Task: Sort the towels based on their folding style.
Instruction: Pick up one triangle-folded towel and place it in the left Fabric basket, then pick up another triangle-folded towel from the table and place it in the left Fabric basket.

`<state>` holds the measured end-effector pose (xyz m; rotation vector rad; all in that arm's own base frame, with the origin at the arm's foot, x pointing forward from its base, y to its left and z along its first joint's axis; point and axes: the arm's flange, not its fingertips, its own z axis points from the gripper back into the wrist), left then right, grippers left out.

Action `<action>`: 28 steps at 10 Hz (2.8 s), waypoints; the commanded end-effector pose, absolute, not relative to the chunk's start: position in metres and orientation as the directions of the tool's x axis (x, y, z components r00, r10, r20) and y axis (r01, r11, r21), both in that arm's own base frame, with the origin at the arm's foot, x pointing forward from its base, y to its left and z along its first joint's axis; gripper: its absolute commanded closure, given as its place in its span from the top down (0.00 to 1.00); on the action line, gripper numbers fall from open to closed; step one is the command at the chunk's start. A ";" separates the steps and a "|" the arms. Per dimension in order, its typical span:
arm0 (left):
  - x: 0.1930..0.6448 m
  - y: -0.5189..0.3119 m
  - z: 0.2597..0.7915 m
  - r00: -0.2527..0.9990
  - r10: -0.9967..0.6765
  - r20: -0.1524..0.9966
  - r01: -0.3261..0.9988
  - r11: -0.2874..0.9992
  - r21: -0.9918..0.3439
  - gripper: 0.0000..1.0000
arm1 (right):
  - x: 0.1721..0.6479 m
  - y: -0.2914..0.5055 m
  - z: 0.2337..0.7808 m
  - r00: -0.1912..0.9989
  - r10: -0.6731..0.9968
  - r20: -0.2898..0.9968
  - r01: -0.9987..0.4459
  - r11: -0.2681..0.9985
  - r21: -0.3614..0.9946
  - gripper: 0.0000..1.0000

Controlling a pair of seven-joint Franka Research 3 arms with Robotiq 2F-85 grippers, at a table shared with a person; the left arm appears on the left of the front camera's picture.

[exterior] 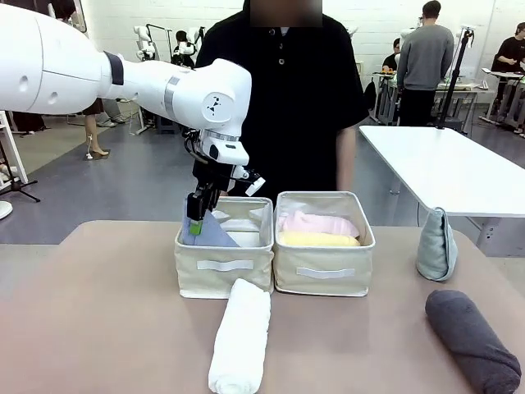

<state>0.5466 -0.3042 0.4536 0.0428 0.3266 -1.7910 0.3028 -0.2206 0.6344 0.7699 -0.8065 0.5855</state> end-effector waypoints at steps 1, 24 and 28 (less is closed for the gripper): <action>0.549 -0.303 0.458 -0.267 -0.948 -0.172 0.949 -0.227 -0.221 1.00 | 0.303 -0.222 0.635 0.551 0.161 0.819 -0.725 0.578 0.374 1.00; 0.375 0.048 0.659 0.071 -0.887 0.457 0.997 0.067 -0.024 1.00 | 0.303 -0.222 0.635 0.551 0.161 0.819 -0.725 0.578 0.374 1.00; 0.381 0.090 0.661 0.094 -0.798 0.595 0.995 0.100 -0.023 1.00 | 0.303 -0.222 0.635 0.551 0.161 0.819 -0.725 0.578 0.374 1.00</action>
